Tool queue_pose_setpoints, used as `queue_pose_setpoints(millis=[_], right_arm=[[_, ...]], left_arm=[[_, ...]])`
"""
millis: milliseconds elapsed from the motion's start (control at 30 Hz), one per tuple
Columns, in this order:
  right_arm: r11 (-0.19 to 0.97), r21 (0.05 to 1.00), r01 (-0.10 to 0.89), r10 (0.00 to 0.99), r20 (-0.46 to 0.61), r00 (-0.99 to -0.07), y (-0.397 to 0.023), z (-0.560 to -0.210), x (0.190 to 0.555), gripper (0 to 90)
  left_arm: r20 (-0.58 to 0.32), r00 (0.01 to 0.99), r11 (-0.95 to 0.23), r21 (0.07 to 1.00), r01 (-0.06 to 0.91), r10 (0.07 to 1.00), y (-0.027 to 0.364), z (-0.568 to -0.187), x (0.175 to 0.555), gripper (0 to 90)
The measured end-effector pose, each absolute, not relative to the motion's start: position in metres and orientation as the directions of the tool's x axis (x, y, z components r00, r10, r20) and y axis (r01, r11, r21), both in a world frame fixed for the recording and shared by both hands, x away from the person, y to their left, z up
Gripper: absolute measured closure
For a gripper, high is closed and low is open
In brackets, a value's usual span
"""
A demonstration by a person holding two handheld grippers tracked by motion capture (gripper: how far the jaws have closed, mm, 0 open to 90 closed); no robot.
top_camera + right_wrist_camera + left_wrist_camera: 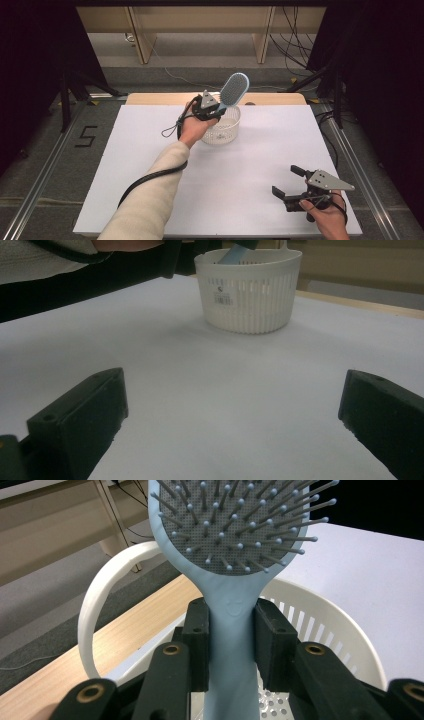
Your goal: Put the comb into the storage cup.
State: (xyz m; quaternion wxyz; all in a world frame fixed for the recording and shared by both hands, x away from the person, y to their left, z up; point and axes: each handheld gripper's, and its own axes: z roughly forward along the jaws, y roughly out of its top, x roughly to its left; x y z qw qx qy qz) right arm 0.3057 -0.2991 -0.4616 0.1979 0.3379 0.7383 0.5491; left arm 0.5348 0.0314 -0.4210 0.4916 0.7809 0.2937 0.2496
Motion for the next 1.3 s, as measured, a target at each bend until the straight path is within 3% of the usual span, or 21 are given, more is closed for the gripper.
queue_pose_setpoints(millis=[767, 1033, 1300], right_arm=[[0.166, 0.946, 0.277, 0.718, 0.077, -0.691, -0.301, -0.461, 0.306, 0.2], [0.168, 0.946, 0.278, 0.721, 0.074, -0.689, -0.301, -0.461, 0.305, 0.2], [0.169, 0.945, 0.281, 0.723, 0.075, -0.687, -0.301, -0.461, 0.305, 0.2]], left_arm=[[0.142, 0.713, -0.408, 0.887, 0.216, 0.687, 0.027, -0.429, 0.536, 69.0], [0.1, 0.704, -0.358, 0.905, 0.228, 0.703, 0.033, -0.418, 0.525, 39.9], [0.091, 0.703, -0.353, 0.905, 0.238, 0.706, 0.047, -0.406, 0.513, 24.9]])
